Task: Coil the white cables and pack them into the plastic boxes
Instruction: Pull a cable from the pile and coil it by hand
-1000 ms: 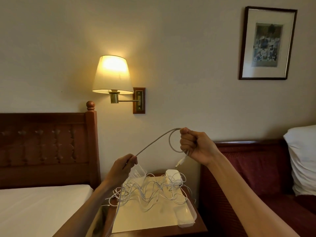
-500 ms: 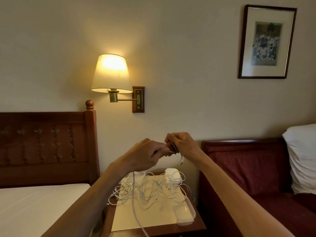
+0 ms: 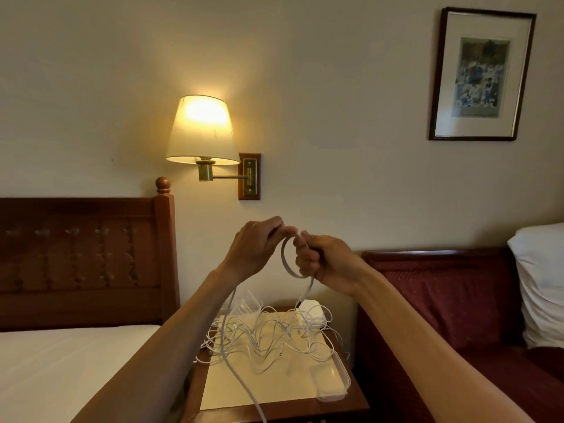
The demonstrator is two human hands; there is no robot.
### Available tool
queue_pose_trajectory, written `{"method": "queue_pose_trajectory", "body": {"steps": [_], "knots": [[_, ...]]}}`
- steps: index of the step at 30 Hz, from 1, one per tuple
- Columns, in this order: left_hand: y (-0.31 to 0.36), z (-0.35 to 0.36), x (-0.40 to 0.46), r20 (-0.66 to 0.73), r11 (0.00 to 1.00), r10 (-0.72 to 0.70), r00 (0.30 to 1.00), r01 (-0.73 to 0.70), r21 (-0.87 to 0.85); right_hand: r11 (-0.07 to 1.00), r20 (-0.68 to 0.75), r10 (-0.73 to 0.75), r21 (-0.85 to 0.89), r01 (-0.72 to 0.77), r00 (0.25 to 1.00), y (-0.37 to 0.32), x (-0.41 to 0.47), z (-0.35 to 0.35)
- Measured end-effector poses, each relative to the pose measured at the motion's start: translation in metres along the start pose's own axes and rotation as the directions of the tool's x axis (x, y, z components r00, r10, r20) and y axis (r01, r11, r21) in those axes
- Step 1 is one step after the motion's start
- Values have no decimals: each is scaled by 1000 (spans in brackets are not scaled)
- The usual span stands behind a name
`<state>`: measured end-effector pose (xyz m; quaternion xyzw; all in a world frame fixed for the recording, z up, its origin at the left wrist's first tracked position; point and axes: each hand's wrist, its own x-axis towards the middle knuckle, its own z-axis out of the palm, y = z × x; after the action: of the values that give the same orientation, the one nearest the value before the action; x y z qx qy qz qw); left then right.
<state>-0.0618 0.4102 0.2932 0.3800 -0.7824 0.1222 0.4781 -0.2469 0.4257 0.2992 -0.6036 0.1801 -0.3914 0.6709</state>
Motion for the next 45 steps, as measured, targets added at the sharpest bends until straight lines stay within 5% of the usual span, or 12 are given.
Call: {"method": "queue_pose_trajectory", "body": {"steps": [7,13,15,18,21,27,32,37,45], "knots": [[-41,11,-23,-34,949,-237,971,224,-223,946,38,-94,315,77,995,-32,21,-4],[-63,26,-67,179,771,-489,854,519,-368,969,-85,-81,228,99,993,-34,28,-13],[-58,28,-69,295,791,-490,821,560,-246,977,-116,-66,196,89,991,-27,30,-16],[-25,23,-57,681,878,-391,619,474,74,996,-155,-88,-39,83,984,-13,31,-18],[22,6,-33,840,909,-270,471,412,61,931,-179,-185,-347,114,966,0,28,-12],[42,-26,-3,741,961,-74,668,247,-126,758,-81,-221,-641,119,972,4,20,-10],[21,-26,-1,323,992,98,941,-119,45,706,24,-203,-689,164,979,4,15,-10],[5,-14,-3,156,999,33,987,-28,-32,848,46,20,-530,8,999,-7,12,-13],[-9,3,-15,301,893,-195,933,296,-338,960,76,196,-219,-175,978,14,36,-38]]}}
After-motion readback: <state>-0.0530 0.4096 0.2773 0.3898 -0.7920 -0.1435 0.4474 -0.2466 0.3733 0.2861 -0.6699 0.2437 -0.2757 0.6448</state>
